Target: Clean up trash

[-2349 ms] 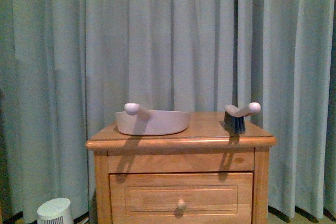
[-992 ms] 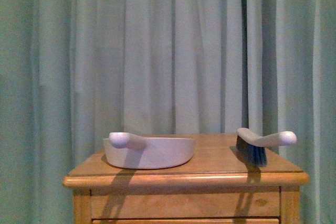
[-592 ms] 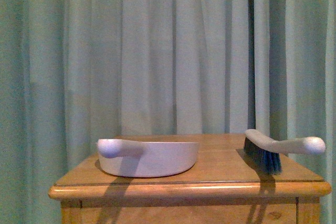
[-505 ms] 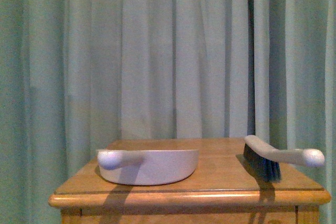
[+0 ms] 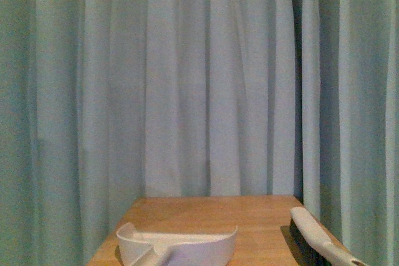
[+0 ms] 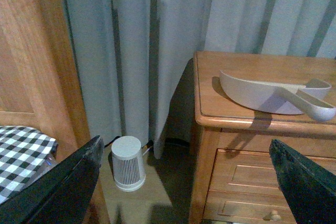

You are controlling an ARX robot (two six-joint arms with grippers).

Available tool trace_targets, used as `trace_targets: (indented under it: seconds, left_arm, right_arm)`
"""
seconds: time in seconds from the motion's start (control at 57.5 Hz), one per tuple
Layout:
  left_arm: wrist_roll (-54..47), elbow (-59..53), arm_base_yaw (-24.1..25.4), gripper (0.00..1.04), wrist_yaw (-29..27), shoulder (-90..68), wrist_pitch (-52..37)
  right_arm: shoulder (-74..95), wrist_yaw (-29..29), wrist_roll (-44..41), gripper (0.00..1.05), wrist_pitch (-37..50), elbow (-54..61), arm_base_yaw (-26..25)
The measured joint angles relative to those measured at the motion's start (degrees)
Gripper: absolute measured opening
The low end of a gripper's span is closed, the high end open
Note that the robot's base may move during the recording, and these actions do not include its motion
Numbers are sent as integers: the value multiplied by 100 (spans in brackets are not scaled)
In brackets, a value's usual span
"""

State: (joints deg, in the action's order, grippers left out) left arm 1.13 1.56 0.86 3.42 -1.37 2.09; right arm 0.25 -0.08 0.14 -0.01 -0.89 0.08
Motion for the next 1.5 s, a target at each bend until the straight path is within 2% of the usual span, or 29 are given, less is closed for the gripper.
trace_targets:
  seconds: [0.052,0.104,0.139,0.174,0.278,0.47,0.626,0.905,1.218,1.496]
  left_arm:
    - [192,391,170,97,876,-625,704]
    - [225,710,144,97,1209,-1316,710]
    - [210,1036,61,97,1198,-1845,579]
    - [190,1314,-22,97,1128,-2199,476]
    - [-302,2767,-828,97,376,-3762,278]
    - [-645,4983,-2575,97,-811,-6577,844]
    - [-647,5908,-3099,97,-1209,-7980,839]
    - [-903,6634,-3200,97,-1397,-9503,748]
    - [-1591,6944,-2645,97,-1403,-10426,439]
    - [-1698,7010,-2555,97,-1386,-10819,275]
  right_arm:
    - [0,4,0,97,0,0,0]
    - [0,-7,2,97,0,0,0]
    - [0,-4,2,97,0,0,0]
    - [0,2,0,97,0,0,0]
    - [0,0,0,97,0,0,0]
    - [0,2,0,97,0,0,0]
    - [0,2,2,97,0,0,0]
    - [0,2,2,97,0,0,0]
    - [0,2,0,97,0,0,0]
    - [0,2,2,97,0,0,0]
